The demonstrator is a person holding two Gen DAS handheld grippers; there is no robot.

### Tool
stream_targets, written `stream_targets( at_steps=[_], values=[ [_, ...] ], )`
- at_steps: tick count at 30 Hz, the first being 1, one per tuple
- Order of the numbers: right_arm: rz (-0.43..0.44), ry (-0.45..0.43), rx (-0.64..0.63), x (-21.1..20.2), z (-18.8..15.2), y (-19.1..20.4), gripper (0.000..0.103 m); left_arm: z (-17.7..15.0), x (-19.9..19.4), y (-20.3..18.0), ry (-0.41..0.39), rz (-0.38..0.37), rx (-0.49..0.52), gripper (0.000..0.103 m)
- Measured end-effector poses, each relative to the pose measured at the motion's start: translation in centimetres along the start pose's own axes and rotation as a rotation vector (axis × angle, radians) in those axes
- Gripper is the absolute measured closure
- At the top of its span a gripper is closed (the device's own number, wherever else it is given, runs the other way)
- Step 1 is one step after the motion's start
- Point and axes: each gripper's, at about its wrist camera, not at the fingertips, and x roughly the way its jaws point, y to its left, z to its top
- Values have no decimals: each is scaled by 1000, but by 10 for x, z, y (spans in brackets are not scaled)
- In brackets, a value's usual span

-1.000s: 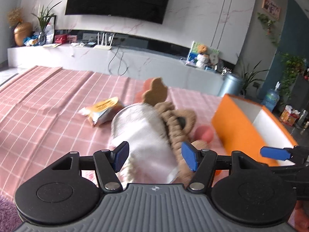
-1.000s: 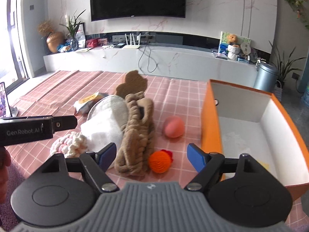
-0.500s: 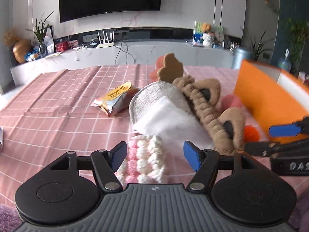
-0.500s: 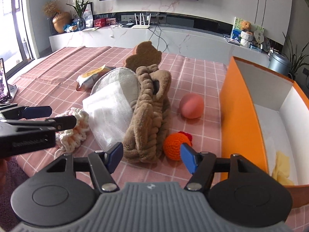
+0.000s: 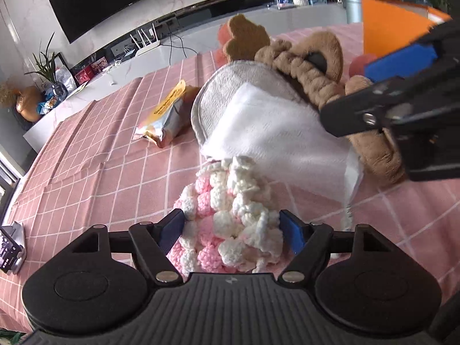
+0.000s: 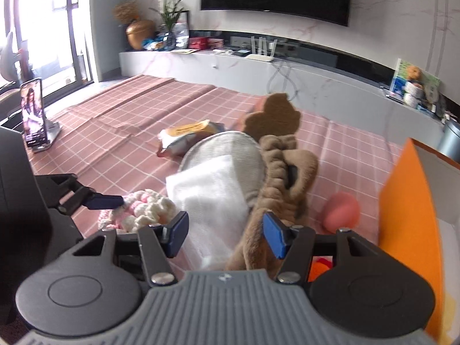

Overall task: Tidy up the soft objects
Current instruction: 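Grasp the pink-white crocheted item with the left tool while the right tool grasps the clear plastic wrap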

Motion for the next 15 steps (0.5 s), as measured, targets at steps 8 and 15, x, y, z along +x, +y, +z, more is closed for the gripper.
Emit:
stream_targets(
  at_steps=[8,15],
  values=[
    [34,49,-34,42,13,6,45,4,3,14,2,-28,-69,37],
    [71,119,-29,71,26,10,41,10,-4,39,-32,-29,-213,78]
  ],
)
